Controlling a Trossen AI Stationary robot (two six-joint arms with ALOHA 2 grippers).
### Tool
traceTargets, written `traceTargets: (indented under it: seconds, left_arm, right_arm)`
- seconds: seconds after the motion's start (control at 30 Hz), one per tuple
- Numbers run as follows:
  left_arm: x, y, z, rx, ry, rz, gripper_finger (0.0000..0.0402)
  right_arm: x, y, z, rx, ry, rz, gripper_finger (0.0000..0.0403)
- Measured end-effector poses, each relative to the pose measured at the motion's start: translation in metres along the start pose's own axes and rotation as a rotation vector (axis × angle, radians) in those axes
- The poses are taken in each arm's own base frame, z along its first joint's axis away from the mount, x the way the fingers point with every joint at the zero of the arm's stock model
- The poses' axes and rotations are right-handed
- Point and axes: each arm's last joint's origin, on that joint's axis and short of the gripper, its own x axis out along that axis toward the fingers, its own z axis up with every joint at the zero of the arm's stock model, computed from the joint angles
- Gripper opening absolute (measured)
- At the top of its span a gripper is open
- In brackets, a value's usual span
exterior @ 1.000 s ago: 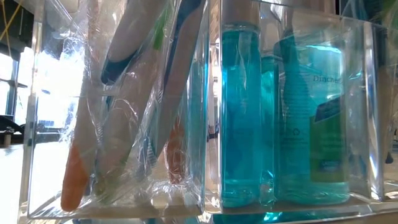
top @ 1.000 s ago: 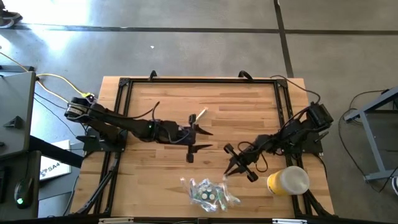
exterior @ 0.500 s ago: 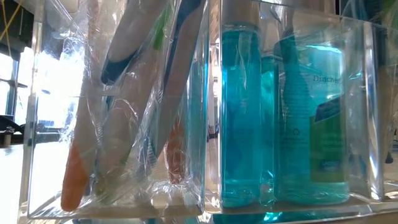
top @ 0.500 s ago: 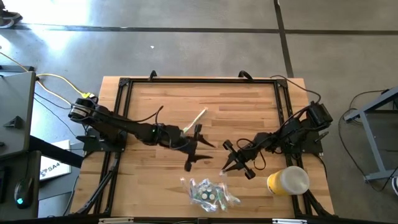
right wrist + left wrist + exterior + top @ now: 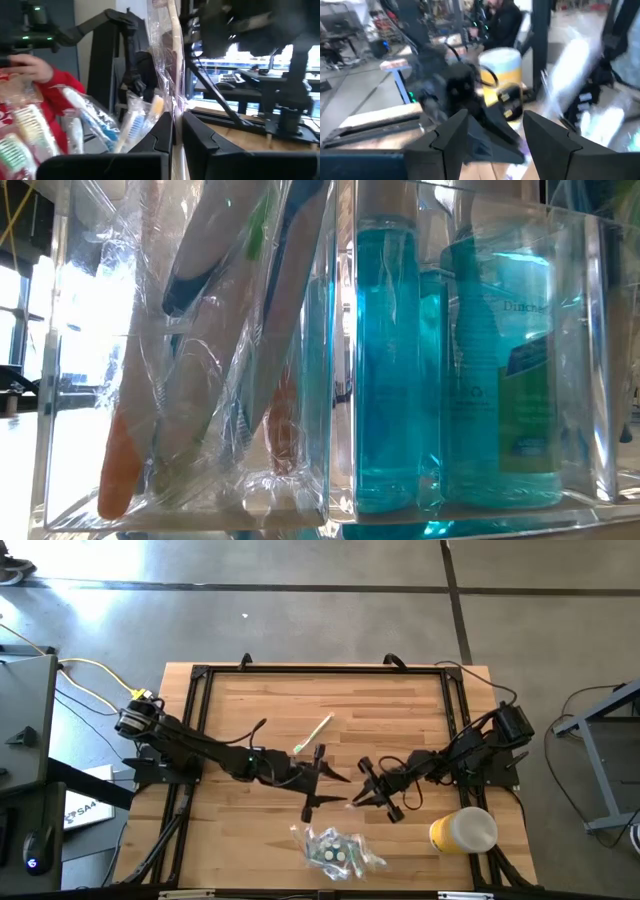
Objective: Pick & Place toothbrushing station
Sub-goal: Put the purple toothbrush into the transparent organizer
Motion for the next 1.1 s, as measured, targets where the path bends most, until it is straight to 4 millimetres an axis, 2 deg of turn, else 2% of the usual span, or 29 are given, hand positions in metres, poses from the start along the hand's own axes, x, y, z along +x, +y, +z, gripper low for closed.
traceTargets:
  seconds: [0.2, 0.5, 0.97, 1.1]
  left_arm:
    - [0.0051, -0.0049, -0.0095, 0.028, 0.018, -0.068, 0.0184]
    - [0.0048, -0.0072, -0.0076, 0.029, -0.010, -0.150, 0.0184]
    - [0.0049, -0.0035, -0.0018, 0.024, -0.062, -0.072, 0.0184]
    - [0.0049, -0.0034, -0.0013, 0.023, -0.067, -0.070, 0.0168]
  right_arm:
    - [0.0005, -0.0005, 0.0005, -0.004, -0.003, -0.015, 0.0016]
    - [0.0002, -0.0013, 0.0071, -0.013, -0.025, -0.051, 0.0016]
    - [-0.0002, -0.0030, 0.0050, -0.002, -0.003, -0.065, 0.0016]
    - [-0.0012, -0.0064, 0.0042, 0.019, 0.005, -0.077, 0.0016]
